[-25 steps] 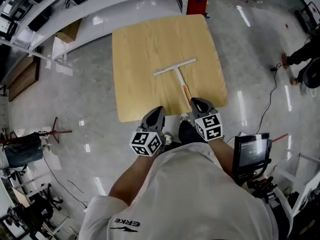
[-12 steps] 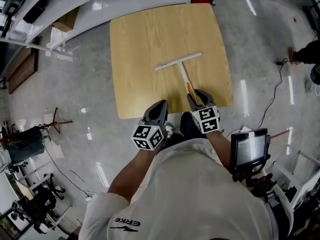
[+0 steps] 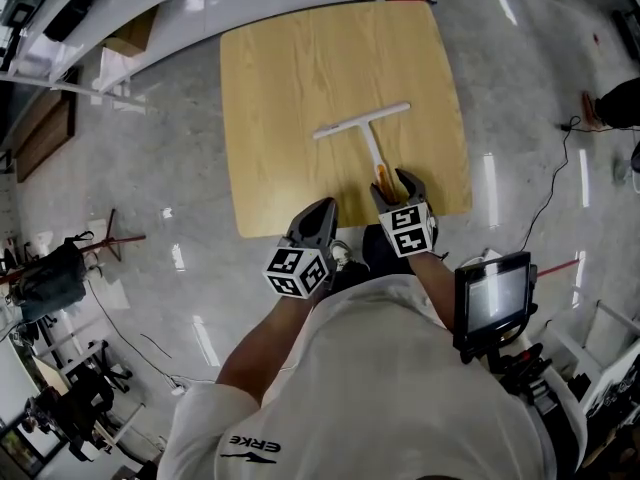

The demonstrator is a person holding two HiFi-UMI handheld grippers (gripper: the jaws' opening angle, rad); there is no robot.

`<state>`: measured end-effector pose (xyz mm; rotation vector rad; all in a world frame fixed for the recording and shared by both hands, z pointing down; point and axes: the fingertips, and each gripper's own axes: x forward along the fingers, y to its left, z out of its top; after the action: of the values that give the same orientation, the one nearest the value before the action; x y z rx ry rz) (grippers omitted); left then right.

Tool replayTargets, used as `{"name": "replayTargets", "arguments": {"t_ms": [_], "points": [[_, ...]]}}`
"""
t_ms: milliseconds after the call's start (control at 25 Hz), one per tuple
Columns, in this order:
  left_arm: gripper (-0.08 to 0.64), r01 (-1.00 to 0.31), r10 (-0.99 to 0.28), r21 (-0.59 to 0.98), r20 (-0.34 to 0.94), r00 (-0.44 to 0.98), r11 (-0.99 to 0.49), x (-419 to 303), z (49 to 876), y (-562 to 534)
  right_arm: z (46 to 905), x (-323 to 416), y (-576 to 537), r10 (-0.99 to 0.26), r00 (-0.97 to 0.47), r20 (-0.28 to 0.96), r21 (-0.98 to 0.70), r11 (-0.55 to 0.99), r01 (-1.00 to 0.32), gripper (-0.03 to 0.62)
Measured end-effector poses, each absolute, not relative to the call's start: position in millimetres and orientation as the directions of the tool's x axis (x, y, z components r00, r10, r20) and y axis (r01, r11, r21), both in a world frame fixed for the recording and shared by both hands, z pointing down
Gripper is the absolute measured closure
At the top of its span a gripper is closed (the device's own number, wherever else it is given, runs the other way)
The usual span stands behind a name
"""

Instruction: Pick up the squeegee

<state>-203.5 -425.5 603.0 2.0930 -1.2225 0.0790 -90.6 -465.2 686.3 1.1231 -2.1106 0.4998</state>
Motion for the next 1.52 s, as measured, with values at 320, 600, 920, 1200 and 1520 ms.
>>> {"name": "replayTargets", "arguments": {"t_ms": [320,600,920,1200,1520], "points": [[0.557,-0.789,-0.742,0.541,0.393,0.542,-0.29,-227,622,-443,723,-112,-483,-0.526,-0.367,0.768,-0.018,0.554,-0.833,0.354],[0.557,-0.794,-0.747,0.539,0.396,0.534,-0.281,-231,621,-441,719,-111,-484,-0.551,-0.34,0.762,0.012,0.537,-0.843,0.36],[0.557,-0.796,-0.746,0.534,0.399,0.534,-0.285,-232,622,-440,723,-103,-487,-0.554,-0.331,0.764,-0.014,0.499,-0.867,0.44],[0.557,-0.797,-0.747,0.527,0.392,0.537,-0.296,-235,621,-443,712,-99,-494,-0.566,-0.338,0.752,-0.056,0.457,-0.888,0.454],[0.557,-0.798,-0.75,0.518,0.384,0.538,-0.308,-236,620,-445,703,-98,-499,-0.602,-0.374,0.706,-0.077,0.459,-0.885,0.457]]}}
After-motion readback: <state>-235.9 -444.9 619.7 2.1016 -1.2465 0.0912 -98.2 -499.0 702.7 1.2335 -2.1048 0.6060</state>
